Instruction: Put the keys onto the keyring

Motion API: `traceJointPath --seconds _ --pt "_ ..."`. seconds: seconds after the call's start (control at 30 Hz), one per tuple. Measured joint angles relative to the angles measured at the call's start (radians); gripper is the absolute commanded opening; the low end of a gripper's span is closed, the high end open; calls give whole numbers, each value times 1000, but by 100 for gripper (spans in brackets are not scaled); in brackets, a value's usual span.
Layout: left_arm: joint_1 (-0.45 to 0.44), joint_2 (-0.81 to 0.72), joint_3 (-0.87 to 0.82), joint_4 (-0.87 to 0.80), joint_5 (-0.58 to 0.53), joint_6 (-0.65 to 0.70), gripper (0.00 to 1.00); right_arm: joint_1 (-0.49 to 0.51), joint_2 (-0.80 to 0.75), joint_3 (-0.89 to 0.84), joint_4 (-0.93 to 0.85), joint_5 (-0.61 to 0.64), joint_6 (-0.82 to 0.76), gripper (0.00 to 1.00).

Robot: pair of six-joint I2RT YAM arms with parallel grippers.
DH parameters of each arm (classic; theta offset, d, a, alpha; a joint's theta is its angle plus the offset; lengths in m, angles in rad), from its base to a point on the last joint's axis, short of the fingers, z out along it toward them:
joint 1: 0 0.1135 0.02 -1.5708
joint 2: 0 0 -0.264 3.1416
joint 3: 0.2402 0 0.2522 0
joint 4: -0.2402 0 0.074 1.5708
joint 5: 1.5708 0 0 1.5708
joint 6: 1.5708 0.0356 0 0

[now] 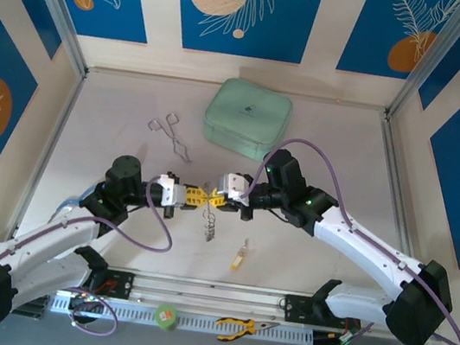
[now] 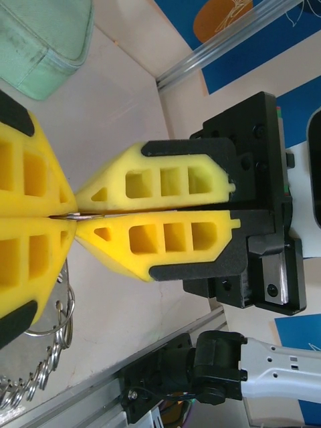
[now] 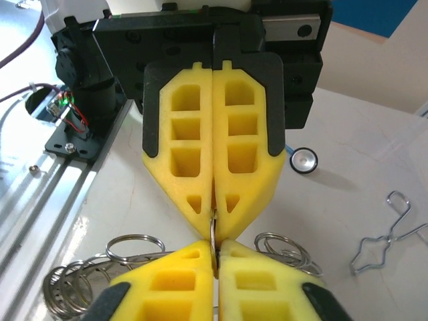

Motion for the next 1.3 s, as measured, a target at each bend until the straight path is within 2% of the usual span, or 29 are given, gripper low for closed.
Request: traceJointPath --seconds 0.07,0.1,0.2,0.4,0.5,0.6,0.8,1.0,1.07,1.23,1.3 --pt "0 0 -1 1 0 -5 2 0 1 2 -7 1 -7 0" --pt "0 0 -1 1 0 -5 15 0 1 5 -11 3 -10 0" --pt "-1 -3 -3 -2 0 -6 32 -1 1 9 -15 17 -16 0" --pt "-5 -73 -5 -48 -82 26 42 -22 -6 6 -29 51 -13 0" --pt "-5 -137 -16 -56 -163 24 46 -42 -40 -23 -29 81 7 0" --pt "-6 -189 -24 -74 -274 -14 56 -53 -76 -42 -34 148 79 0" --pt "-6 -198 34 -232 -503 -146 52 -82 -140 -45 -59 288 260 0" --pt "-14 -103 96 -353 -542 -356 50 -120 -248 -94 -68 388 389 0" --pt "-52 -66 103 -397 -555 -447 53 -141 -273 -105 -77 417 421 0" --pt "-328 37 171 -582 -710 -622 57 -194 -306 -117 -105 499 489 0" --pt "-399 91 209 -642 -769 -709 57 -211 -310 -118 -112 542 512 0"
